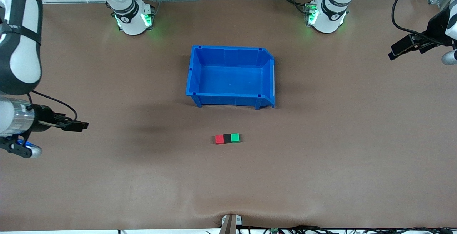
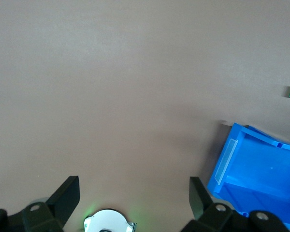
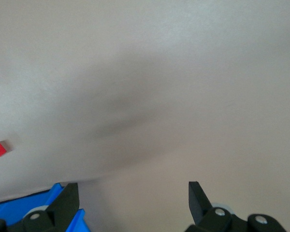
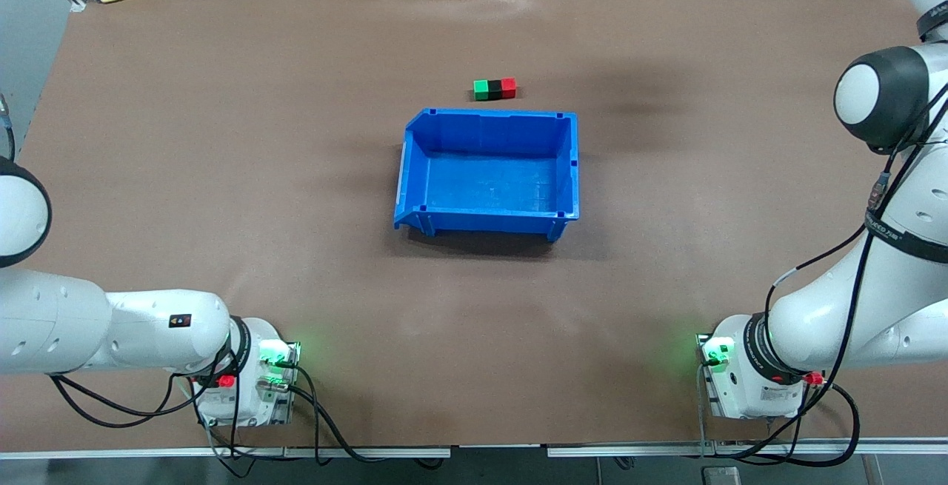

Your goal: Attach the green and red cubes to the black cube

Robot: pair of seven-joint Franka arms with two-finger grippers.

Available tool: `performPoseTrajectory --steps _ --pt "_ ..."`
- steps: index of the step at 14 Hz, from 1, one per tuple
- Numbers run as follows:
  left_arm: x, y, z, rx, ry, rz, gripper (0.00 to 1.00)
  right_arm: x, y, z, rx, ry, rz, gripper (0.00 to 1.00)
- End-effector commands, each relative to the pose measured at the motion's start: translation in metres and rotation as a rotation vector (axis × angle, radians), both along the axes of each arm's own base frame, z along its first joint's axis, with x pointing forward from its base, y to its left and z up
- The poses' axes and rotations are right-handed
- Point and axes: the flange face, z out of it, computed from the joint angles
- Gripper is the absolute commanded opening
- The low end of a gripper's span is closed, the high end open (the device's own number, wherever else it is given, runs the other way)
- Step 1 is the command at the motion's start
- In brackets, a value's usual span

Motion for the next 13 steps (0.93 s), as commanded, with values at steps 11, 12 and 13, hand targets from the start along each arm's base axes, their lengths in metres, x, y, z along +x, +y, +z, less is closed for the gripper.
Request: performPoseTrajectory --steps 11,12,13 --pt "-0.007 0.001 0.004 -0.009 0.007 -0.016 1.0 -0.045 -0.046 0.065 -0.032 -0.024 0.135 1.0" --pt "-0.007 0.001 0.004 -0.009 0.007 -0.018 1.0 -0.051 -0.047 0.069 -0.045 -0.023 0.16 1.0" --pt "-0.007 0.001 0.004 -0.009 0.007 -0.018 1.0 -0.058 -0.047 0.075 -0.051 -0.029 0.185 1.0"
